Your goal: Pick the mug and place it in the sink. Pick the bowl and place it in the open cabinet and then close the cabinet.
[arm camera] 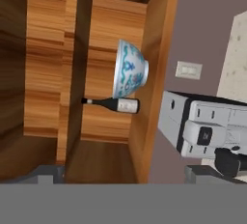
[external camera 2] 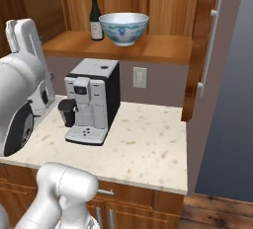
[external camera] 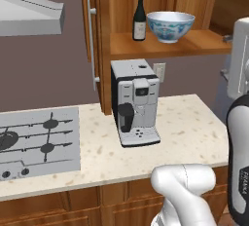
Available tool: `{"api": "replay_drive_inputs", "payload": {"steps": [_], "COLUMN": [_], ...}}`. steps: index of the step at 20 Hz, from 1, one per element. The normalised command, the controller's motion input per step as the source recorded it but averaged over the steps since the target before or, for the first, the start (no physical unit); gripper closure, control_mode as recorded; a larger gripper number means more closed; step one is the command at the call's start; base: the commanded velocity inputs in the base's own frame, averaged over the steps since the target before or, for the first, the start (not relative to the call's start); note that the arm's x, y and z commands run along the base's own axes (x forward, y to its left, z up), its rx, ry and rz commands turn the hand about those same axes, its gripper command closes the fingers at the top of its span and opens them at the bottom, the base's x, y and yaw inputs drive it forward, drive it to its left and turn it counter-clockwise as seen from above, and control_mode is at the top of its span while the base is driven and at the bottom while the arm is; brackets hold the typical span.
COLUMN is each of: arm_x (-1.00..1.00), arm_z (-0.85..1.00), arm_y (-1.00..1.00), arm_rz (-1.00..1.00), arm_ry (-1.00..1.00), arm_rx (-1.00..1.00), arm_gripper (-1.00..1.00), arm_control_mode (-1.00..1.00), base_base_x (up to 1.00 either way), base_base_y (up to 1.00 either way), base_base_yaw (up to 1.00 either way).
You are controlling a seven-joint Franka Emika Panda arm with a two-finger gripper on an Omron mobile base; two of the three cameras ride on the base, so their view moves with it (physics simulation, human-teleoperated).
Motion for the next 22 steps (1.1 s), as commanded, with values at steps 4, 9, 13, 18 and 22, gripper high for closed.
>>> {"api": "replay_drive_inputs", "payload": {"steps": [4, 9, 13, 18, 22], "arm_x": [-0.5, -0.36, -0.26, -0.39, -0.39], "arm_z": [-0.09, -0.12, -0.18, -0.02, -0.02], "arm_y": [0.26, 0.48, 0.64, 0.66, 0.59], "arm_rz": [0.0, -0.01, -0.05, -0.03, -0.05], "arm_ry": [0.0, 0.0, 0.0, -0.02, 0.0], "arm_rx": [0.0, 0.02, 0.02, 0.0, 0.0], "arm_gripper": [-1.0, -1.0, -1.0, -1.0, -1.0], "arm_control_mode": [-1.0, -1.0, -1.0, -1.0, -1.0], "base_base_x": [0.0, 0.0, 0.0, 0.0, 0.0], "base_base_y": [0.0, 0.0, 0.0, 0.0, 0.0], "base_base_yaw": [0.0, 0.0, 0.0, 0.0, 0.0]}}
